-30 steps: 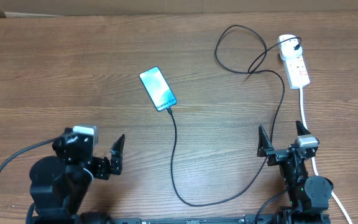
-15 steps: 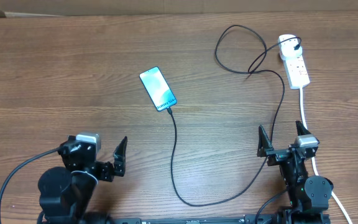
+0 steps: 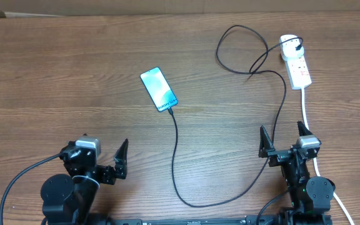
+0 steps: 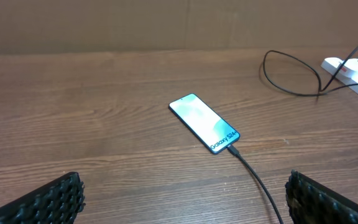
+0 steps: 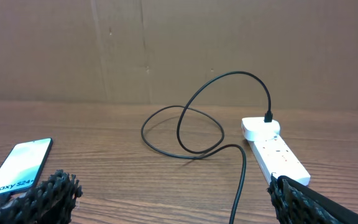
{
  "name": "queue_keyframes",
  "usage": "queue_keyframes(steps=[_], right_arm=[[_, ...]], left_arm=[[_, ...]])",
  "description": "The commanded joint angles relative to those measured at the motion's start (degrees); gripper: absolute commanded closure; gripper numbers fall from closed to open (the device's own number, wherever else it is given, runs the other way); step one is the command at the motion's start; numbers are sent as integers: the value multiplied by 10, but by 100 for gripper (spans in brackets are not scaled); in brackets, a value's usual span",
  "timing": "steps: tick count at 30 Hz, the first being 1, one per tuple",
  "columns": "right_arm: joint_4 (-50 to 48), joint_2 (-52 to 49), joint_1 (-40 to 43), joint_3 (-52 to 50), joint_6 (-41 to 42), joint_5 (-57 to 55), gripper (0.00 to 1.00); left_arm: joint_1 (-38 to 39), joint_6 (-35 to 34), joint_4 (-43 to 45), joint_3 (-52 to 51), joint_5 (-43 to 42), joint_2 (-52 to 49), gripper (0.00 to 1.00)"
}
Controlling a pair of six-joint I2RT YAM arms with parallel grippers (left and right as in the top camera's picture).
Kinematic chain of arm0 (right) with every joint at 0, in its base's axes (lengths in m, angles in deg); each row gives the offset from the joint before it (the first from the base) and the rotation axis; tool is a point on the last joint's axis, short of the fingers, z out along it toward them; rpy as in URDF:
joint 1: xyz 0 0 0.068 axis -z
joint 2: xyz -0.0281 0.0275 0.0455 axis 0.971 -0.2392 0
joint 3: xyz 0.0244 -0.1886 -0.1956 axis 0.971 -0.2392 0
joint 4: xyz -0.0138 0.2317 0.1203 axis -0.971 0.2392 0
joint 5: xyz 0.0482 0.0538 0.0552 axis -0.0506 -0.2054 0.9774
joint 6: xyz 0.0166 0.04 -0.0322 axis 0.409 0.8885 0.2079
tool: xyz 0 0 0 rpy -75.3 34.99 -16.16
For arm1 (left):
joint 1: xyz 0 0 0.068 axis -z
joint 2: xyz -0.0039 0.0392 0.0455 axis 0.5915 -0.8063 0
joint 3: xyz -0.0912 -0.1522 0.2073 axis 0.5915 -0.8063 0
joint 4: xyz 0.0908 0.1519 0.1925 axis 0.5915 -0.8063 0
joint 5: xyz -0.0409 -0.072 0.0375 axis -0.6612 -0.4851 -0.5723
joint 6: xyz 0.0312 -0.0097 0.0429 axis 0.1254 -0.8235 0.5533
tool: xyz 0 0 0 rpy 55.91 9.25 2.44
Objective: Plug charger to phone and switch on socket
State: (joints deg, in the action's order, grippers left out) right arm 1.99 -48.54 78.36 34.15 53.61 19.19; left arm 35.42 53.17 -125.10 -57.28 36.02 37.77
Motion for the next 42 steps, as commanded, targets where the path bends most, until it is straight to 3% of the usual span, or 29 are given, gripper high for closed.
queue_keyframes(steps=[1,24,34,42], right_arm=[[-3,6,-3,-6,-1,-4,0],[-3,6,-3,-6,-1,-4,0],[-3,6,-3,-6,-1,-4,0],[-3,6,-3,-6,-1,-4,0]], left_arm=[[1,-28,2,-4,24,12,0],[1,-70,44,-100,48,98,0],[1,-97,128,-160,49,127,1],[1,-112,138,-177,76,138,0]])
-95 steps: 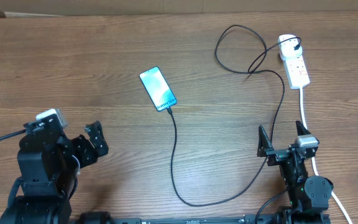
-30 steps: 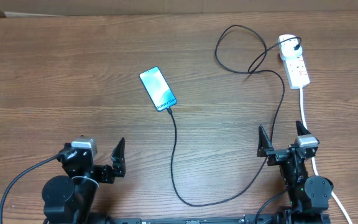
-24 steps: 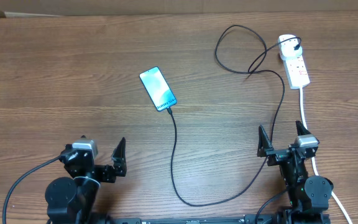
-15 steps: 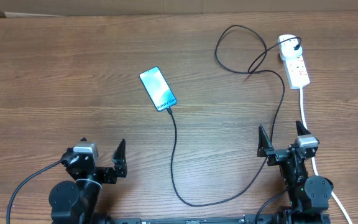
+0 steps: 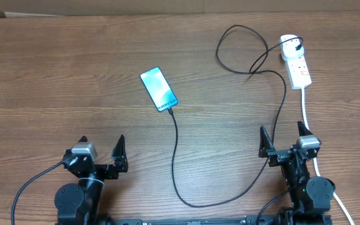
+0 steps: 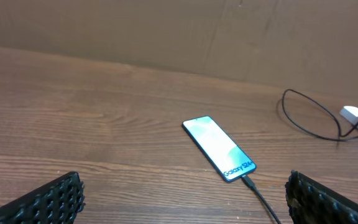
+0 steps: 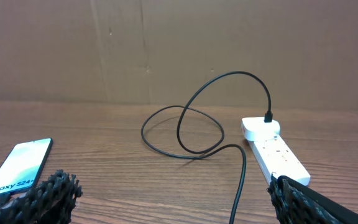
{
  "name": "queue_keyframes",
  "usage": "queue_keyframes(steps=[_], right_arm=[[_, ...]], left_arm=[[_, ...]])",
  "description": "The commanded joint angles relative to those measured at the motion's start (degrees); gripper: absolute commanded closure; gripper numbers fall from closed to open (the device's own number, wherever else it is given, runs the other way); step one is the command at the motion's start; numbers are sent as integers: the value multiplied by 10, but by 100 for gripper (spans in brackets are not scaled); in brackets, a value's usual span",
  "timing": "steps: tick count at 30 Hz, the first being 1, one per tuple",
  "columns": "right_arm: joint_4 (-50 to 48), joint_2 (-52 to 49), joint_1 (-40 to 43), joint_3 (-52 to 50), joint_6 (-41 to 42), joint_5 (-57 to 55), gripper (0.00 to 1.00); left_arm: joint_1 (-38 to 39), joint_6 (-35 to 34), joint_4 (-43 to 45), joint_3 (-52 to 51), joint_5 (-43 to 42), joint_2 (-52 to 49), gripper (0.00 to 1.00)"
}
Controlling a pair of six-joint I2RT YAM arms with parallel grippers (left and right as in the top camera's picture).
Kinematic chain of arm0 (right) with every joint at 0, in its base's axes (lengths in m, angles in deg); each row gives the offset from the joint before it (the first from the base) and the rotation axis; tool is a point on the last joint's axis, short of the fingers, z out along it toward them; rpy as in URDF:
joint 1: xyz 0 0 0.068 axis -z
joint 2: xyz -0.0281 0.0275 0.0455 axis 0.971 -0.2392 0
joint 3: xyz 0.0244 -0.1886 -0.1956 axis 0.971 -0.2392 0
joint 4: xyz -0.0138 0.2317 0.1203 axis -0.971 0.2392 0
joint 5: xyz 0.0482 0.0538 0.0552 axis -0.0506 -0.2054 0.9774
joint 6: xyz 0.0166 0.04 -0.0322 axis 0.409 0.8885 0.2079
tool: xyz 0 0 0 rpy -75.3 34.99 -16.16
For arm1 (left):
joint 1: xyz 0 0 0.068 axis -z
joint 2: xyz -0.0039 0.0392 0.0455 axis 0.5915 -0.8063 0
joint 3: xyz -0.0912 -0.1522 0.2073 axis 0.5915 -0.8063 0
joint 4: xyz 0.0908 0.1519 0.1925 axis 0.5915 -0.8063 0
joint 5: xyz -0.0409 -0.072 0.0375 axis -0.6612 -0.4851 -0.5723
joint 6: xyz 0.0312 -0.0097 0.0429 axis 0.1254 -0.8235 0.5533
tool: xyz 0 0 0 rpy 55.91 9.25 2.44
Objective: Plug charger to phone and switch on socket
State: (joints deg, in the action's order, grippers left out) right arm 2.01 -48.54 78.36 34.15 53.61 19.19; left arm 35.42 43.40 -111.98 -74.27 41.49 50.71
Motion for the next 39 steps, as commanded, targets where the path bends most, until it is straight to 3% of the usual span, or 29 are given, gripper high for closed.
queue_keyframes(steps=[1,6,18,26,31,39], right_arm=[[-3,6,-3,-6,-1,-4,0],[-3,6,-3,-6,0,-4,0],[-3,6,-3,-6,-1,-4,0],[-3,6,-3,-6,-1,-4,0],[-3,6,-3,-6,-1,-4,0],[-3,6,-3,-6,-1,-4,0]], left_arm=[[1,-14,9,-7,23,8,0],[1,-14,22,-24,42,8,1],[1,-58,174,-125,51,9,0],[1,-56,194,-132,91,9,0],[0,3,280,-132,88,9,0],[-5,47,211,-132,97,9,0]])
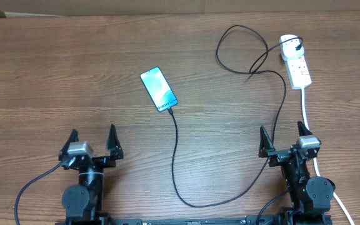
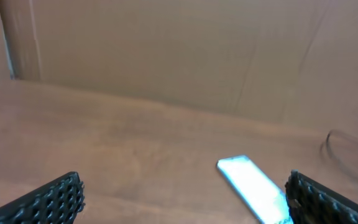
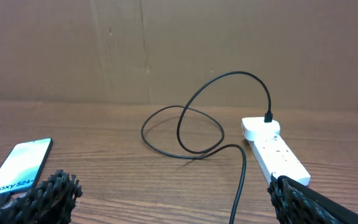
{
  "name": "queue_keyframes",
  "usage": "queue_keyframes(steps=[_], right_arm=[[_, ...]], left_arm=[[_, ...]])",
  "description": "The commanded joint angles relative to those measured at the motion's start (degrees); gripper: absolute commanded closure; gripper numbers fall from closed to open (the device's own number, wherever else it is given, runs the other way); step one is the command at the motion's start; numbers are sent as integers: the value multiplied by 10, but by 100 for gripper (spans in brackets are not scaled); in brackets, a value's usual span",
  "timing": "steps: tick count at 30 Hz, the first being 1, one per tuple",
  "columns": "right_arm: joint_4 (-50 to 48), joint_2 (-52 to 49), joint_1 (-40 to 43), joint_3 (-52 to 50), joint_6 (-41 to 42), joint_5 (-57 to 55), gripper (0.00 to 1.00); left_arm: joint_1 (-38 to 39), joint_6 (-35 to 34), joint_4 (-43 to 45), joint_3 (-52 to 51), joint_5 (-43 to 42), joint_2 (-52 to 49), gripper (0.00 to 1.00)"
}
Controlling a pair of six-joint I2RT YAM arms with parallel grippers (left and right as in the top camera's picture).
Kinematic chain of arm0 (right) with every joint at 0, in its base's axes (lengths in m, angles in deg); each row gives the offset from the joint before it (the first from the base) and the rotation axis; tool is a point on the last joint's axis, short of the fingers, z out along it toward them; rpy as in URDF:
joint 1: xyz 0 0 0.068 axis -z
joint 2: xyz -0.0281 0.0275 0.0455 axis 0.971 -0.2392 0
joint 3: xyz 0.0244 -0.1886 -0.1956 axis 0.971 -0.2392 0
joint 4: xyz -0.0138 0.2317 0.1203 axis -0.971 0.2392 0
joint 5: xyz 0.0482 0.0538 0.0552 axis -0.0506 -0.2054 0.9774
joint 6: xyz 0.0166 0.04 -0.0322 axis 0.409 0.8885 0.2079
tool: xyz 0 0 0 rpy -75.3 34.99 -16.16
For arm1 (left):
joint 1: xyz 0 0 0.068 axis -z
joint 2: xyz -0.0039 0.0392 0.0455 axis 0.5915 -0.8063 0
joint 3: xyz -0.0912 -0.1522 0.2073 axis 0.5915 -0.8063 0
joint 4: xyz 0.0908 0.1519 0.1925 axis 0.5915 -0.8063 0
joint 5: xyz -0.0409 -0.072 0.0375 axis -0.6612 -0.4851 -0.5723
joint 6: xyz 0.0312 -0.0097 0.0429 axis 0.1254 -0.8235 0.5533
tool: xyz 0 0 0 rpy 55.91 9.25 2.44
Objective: Plug charger to phone and switch on socket
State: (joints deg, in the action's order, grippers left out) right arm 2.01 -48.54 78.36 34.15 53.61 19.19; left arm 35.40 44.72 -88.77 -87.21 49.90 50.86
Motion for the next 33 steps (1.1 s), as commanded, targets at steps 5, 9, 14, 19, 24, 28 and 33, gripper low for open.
queue_keyframes(steps=[5,9,14,19,24,28,33], right_arm=[[-3,6,-3,-6,0,-4,0],[-3,6,-3,-6,-1,-4,0],[-3,6,-3,-6,-1,-4,0],[-3,6,-3,-6,-1,-4,0],[-3,6,-3,-6,-1,-4,0],[-3,6,-3,-6,-1,-4,0],[-3,6,-3,-6,-1,-4,0]], left_arm=[[-18,33,-41,-2,30,7,0],[-18,34,-41,-2,36,7,0],[-16,35,-42,-2,34,7,0],[-16,81,-46,-2,6,7,0],[-8,82,-46,-2,11,7,0],[-6,82,-46,-2,8,7,0],[-6,99,-46,-2,6,7,0]])
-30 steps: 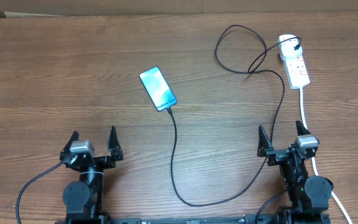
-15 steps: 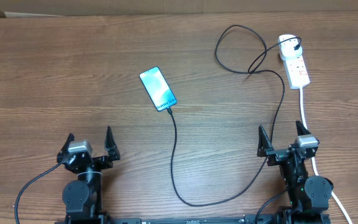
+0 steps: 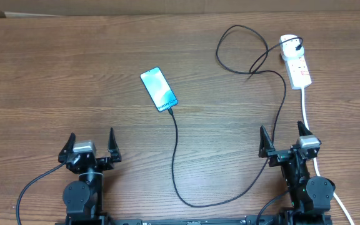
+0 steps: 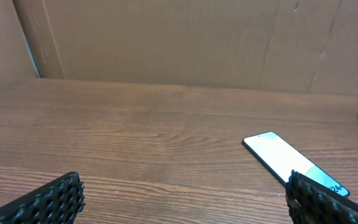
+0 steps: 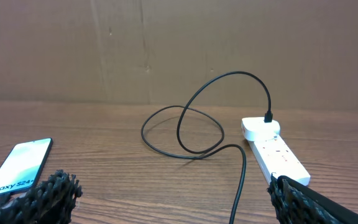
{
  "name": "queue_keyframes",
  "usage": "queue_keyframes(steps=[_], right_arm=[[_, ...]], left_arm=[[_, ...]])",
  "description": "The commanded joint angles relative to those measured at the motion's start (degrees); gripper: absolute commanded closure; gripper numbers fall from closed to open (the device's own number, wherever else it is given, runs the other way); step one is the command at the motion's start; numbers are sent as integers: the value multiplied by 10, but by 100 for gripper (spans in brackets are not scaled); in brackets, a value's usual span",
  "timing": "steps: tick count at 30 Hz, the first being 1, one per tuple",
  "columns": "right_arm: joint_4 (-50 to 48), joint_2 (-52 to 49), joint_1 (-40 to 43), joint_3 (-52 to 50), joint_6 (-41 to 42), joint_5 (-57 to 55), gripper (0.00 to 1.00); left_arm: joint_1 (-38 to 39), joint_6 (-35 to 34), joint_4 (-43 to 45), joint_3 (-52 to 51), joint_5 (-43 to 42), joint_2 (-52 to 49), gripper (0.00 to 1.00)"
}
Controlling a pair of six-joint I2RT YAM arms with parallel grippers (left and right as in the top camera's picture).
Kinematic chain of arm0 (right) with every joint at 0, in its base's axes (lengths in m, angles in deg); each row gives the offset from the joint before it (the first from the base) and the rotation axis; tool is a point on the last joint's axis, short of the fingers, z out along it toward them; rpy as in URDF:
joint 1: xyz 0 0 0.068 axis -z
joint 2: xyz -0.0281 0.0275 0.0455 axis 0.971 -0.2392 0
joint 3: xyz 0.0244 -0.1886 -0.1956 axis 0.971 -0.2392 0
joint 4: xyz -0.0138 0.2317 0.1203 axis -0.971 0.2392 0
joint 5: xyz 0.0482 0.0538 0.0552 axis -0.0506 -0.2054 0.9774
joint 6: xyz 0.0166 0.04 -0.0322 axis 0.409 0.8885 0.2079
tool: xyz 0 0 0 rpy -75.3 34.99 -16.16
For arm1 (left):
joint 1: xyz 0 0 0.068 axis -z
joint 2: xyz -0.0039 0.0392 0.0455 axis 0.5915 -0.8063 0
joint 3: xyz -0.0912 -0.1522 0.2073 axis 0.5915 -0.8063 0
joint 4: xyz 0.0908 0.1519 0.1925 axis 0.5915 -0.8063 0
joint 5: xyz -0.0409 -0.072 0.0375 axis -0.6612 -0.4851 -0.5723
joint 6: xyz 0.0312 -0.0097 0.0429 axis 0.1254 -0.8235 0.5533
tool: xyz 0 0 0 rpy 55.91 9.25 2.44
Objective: Plug charger to phone and switch on socket
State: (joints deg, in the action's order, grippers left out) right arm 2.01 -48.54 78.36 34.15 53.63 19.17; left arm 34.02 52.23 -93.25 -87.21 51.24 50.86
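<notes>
The phone [image 3: 158, 89] lies face up mid-table with its screen lit. A black charger cable [image 3: 175, 156] joins the phone's near end, loops along the table and ends at a plug in the white power strip [image 3: 297, 62] at the far right. The strip's switch is too small to read. My left gripper [image 3: 92, 140] rests open at the near left, well short of the phone [image 4: 294, 163]. At the near right, my right gripper [image 3: 281, 139] is open and empty, with the cable [image 5: 197, 124] and strip [image 5: 278, 152] ahead of it.
The strip's white lead [image 3: 306, 106] runs down the table's right side past my right arm. A brown cardboard wall [image 5: 179, 50] stands along the table's far edge. Bare wooden tabletop [image 3: 55, 75] spreads to the left of the phone.
My left wrist has turned slightly further left, so the phone sits further right in its view, which is now sharp instead of blurred. The phone, cable, strip and right arm are unchanged.
At first my left gripper was angled to the right, toward the phone and cable. At each later moment it was turned more to the left, and it now points straight up the table. The right gripper, phone and cable stayed put throughout.
</notes>
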Motion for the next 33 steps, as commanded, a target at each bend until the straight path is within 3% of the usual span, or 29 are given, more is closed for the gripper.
queue_keyframes(steps=[1,12,33], right_arm=[[-3,6,-3,-6,-1,-3,0],[-3,6,-3,-6,-1,-3,0],[-3,6,-3,-6,-1,-3,0]], left_arm=[[8,24,-2,-2,-7,7,0],[8,-7,-2,-2,-5,7,1],[8,6,0,-2,-7,7,0]])
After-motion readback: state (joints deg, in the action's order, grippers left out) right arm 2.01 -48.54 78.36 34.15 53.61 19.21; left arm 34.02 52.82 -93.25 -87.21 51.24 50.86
